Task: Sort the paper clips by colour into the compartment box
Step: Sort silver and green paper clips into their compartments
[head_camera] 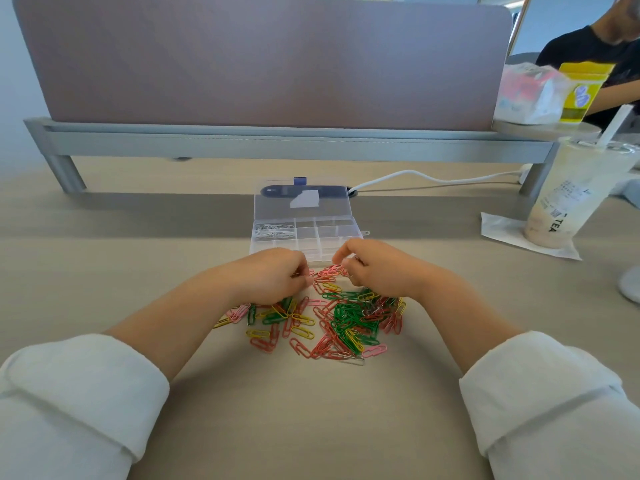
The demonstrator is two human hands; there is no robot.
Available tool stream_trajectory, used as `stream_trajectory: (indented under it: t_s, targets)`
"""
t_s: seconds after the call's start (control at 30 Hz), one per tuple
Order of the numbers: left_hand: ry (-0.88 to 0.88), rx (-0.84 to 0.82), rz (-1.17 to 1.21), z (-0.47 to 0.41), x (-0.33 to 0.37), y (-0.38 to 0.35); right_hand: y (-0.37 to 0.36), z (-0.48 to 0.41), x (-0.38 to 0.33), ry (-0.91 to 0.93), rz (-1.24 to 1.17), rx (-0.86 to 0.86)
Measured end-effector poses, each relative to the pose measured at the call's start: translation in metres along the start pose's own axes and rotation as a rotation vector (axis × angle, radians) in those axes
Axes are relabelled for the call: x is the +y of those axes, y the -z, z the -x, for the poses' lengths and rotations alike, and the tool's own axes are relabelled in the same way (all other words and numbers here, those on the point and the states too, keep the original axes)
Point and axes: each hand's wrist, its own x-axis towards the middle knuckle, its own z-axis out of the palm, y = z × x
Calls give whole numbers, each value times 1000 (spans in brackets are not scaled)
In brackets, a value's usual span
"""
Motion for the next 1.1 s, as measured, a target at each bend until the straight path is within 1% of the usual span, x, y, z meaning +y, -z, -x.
stream_trajectory:
  t_s: [0.07,0.17,0.27,0.37,0.43,0.5,0.57,0.67,0.77,0.87,0.93,1.0,1.07,1.1]
  targets:
    - [-1,17,88,0,2,0,1,-1,1,-2,-16,26]
    - [-47,43,208,0,6,-3,4,-2,3,-8,-93,43]
    - [-117,93,244,-2,11,-5,9,-1,5,-1,-158,75]
    - [-157,121,285,-5,17,-8,15,6,5,-19,-112,100]
    - [-164,143,320,-9,21,-8,20,11,8,-54,-53,102]
    - [-171,151,318,-13,26,-7,23,15,15,-80,-47,107]
    - [-171,146,311,-17,29,-7,23,18,21,-101,-142,120]
    - [-158,164,402,-19,34,-9,22,21,29,-118,-296,112]
    - [-133,169,499,-19,40,-13,20,24,32,-69,-327,127]
    - [-103,181,500,-16,45,-15,22,26,35,-6,-221,177]
    - [-95,191,377,-14,47,-16,23,29,36,22,-162,133]
    - [-94,208,264,-12,46,-15,23,31,36,55,-138,4]
    - [-106,208,230,-11,43,-15,21,33,33,74,-95,-114]
    - [-114,196,224,-11,42,-15,21,34,32,87,-77,-138]
